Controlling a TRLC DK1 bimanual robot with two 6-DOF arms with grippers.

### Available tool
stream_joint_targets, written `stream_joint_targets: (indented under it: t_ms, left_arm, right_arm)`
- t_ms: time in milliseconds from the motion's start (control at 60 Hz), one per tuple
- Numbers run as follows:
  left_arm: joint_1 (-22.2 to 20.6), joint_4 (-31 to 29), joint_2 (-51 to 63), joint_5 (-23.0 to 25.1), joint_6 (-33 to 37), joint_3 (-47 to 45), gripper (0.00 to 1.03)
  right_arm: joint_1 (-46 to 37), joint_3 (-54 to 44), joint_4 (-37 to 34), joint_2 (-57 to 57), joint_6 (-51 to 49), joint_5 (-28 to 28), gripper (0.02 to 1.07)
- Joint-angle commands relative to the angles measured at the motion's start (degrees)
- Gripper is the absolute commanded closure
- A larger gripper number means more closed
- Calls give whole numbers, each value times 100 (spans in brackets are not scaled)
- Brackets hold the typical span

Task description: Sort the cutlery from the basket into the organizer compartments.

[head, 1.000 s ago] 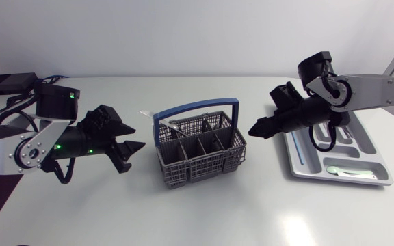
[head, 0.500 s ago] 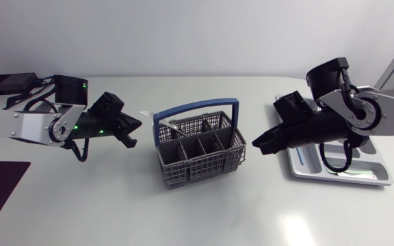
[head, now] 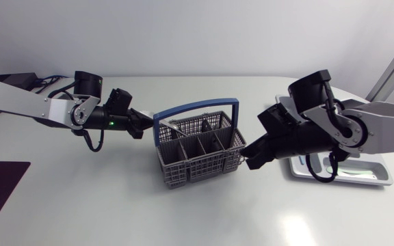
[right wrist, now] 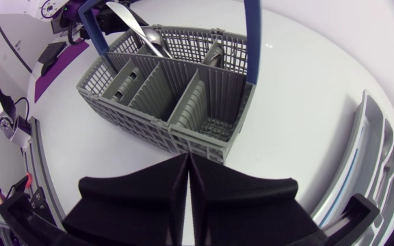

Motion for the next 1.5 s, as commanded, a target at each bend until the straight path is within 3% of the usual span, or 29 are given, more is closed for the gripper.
stream_joint_targets:
  t_ms: [0, 217, 617, 767, 983, 1050, 1217, 1350, 1483]
  left_arm:
    - [-31, -260, 156, 325, 215, 125, 100]
    - [-101, -1156, 69, 694, 1111, 2, 100]
    - [-312, -1771, -1171, 852, 1867, -1079, 100]
    - [-743, -2228, -1645, 817, 2175, -1448, 100]
    - [-1472, -2378, -2050, 404, 2219, -1703, 100]
    - [-1332, -2413, -2217, 386, 2201, -1686, 100]
    - [-497, -2483, -2366, 395, 2210, -1334, 100]
    - [4, -2422, -1707, 413, 1885, -552, 100]
    - [215, -2132, -819, 518, 1366, 265, 100]
  right_arm:
    - [51, 10, 141, 311, 175, 64, 101]
    - [42, 256, 467, 689, 351, 135, 101]
    - [-125, 1416, 642, 1691, 553, 205, 101]
    - [-99, 1978, 616, 2165, 658, 170, 101]
    - [33, 2453, 519, 2368, 755, 231, 101]
    - [-37, 2321, 519, 2174, 746, 231, 101]
    - [-292, 1767, 282, 1392, 535, 126, 101]
    - [-292, 1161, -149, 434, 386, -146, 101]
    - [-107, 642, -658, -278, 236, -296, 101]
